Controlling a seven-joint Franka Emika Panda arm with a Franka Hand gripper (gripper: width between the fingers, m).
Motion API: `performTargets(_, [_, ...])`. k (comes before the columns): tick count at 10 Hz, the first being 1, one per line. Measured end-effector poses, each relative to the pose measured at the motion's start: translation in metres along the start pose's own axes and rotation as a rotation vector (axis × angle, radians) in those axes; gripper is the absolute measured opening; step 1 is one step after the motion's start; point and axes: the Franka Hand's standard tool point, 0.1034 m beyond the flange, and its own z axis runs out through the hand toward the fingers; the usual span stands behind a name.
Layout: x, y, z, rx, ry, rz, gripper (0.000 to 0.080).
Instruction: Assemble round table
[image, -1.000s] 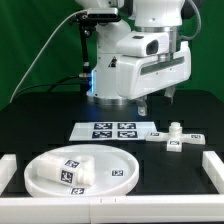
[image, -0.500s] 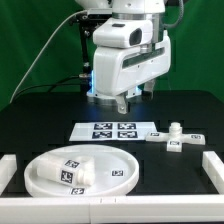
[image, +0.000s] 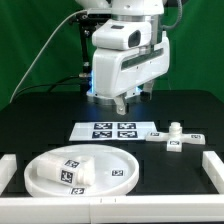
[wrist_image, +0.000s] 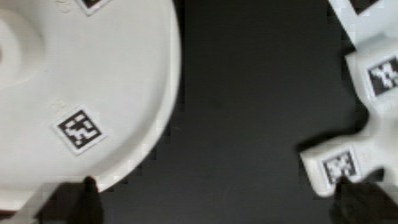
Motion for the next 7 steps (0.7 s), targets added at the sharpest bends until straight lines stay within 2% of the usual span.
performTargets(2, [-0.012, 0.055, -0.005, -0.038, 0.014, -0.136, 0.0649])
performTargets(3, [-0.014, 0.076, -0.004, -0.053, 0.019, -0.213, 0.0649])
performTargets(4, [-0.012, 0.082, -0.005, -0.063, 0.023, -0.207, 0.0649])
performTargets(7, [-0.013, 0.081, -0.003, -0.06, 0.022, -0.207, 0.0649])
